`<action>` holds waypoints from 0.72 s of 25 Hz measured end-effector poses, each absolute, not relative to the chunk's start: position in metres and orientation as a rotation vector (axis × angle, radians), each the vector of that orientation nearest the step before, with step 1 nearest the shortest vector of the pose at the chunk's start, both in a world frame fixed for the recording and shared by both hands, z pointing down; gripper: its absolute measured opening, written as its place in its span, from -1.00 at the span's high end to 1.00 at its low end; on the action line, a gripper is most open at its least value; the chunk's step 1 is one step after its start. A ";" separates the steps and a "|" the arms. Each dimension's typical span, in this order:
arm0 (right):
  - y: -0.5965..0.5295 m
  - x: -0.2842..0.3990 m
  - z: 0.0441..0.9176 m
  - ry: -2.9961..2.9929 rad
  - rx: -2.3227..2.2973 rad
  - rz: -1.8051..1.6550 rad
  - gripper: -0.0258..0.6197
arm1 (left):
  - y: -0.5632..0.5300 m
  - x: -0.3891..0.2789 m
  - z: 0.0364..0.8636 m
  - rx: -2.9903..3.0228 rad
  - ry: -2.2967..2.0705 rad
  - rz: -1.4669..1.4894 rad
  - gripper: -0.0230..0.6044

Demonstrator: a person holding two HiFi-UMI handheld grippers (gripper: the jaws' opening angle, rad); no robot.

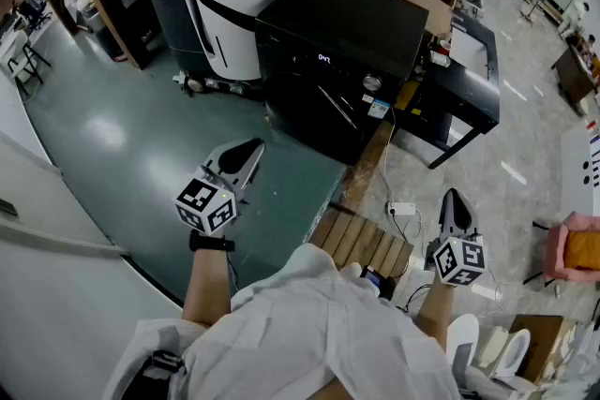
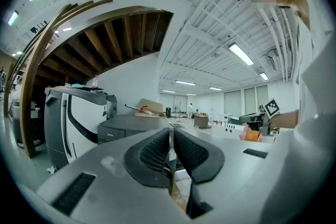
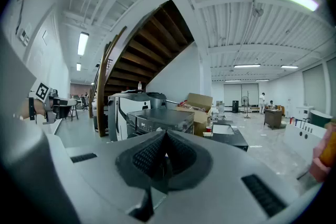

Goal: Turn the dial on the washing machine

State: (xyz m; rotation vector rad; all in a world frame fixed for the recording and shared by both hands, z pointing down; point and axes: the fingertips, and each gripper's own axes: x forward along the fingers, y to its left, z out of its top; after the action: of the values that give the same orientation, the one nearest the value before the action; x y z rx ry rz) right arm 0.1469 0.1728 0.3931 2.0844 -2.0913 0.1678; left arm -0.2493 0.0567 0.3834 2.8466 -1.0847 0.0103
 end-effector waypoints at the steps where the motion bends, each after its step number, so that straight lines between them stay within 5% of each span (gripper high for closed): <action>1: 0.171 0.144 0.393 -2.096 2.081 0.165 0.92 | 0.056 -0.253 0.384 2.841 -1.090 0.007 0.82; 18: 0.165 0.120 0.397 -2.192 2.090 0.217 0.92 | 0.056 -0.272 0.394 2.828 -1.074 0.040 0.82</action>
State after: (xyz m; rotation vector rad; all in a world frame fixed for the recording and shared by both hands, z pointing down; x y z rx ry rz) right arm 0.1198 0.1645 0.3972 2.0901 -2.1925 0.2166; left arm -0.2724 0.0557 0.3936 2.8283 -1.0743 0.0405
